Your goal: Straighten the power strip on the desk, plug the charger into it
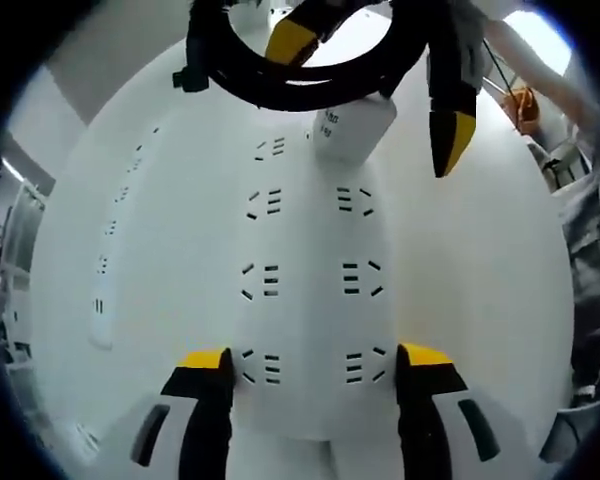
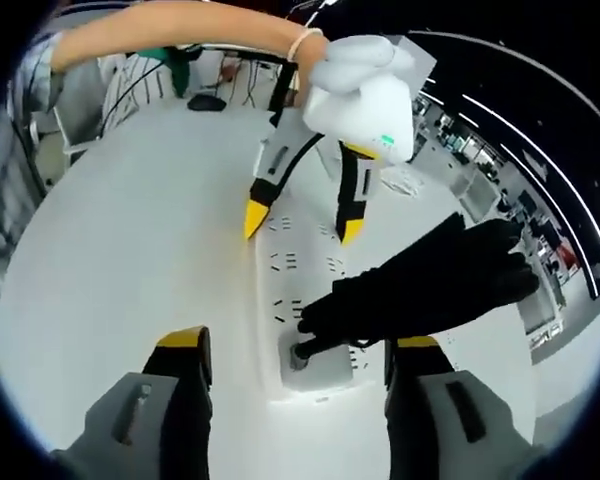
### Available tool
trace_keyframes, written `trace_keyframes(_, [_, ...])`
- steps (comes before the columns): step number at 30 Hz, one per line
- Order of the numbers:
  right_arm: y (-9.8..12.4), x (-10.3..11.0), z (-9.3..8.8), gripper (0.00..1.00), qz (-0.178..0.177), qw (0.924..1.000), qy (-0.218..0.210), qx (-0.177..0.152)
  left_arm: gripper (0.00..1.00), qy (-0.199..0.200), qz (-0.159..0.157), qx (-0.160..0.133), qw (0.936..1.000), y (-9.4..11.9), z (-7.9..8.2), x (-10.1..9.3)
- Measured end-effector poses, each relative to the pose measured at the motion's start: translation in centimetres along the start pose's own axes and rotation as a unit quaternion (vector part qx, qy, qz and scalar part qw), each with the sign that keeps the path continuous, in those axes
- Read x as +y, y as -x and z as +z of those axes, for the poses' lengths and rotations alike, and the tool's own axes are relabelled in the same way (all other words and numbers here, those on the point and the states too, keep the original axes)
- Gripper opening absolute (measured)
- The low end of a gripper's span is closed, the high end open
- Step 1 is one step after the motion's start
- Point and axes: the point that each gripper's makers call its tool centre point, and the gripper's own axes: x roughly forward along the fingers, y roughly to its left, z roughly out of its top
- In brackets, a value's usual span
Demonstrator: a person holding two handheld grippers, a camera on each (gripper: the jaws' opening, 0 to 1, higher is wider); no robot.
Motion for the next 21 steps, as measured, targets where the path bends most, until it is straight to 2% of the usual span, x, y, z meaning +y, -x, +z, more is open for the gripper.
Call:
trace_keyframes(5, [0.2,0.1,0.0,0.7,-0.002,0.9999,-0.009,-0.011,0.68,-0.002,-0.001,-0.008,1.0,0.0,0.0,0.1])
trace_keyframes(10, [0.4,0.1,0.1,0.7,-0.007,0.9995,-0.021,-0.025,0.7,-0.017,0.017,-0.017,0.9996,0.2,0.2,0.6])
trace_keyframes(12, [0.4,0.2,0.1,0.71,-0.01,0.9991,-0.023,-0.033,0.69,-0.008,0.025,-0.035,0.9991,0.4,0.5,0.8])
trace_keyframes(15, [0.4,0.2,0.4,0.72,-0.014,0.9983,-0.031,-0.047,0.68,-0.013,0.032,-0.042,0.9985,0.7,0.5,1.0])
trace_keyframes(21, [0.4,0.3,0.8,0.76,-0.018,0.9961,-0.051,-0.07,0.66,-0.016,0.046,-0.081,0.9955,1.9,1.2,0.5])
